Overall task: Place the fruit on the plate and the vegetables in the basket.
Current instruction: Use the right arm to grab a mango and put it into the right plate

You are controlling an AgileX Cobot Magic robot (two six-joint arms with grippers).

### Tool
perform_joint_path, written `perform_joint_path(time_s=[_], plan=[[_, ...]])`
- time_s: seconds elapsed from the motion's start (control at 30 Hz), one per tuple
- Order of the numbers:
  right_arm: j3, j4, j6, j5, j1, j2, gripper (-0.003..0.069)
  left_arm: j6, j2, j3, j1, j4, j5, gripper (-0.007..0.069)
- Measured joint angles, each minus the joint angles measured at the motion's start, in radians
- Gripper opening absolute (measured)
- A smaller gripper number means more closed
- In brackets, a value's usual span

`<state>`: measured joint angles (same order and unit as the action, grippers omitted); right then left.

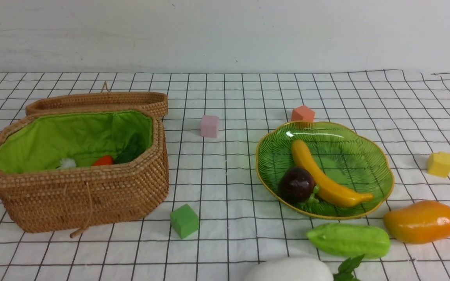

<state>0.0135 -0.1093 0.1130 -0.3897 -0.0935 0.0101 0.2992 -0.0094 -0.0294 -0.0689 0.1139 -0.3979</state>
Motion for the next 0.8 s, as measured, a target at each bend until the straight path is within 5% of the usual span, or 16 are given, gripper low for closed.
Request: perform_joint_path(time_s=[0.4,0.8], plan=[[0.000,-0.006,0.000,0.000,0.000,0.000,0.0243,-0.001,0.000,0.000,0.002,-0.004,0.002,-0.0005],[0.001,-0.221,0.000,-0.009,0.000,0.000,0.0243,-0.001,0.000,0.000,0.002,-0.004,0.002,0.0006]])
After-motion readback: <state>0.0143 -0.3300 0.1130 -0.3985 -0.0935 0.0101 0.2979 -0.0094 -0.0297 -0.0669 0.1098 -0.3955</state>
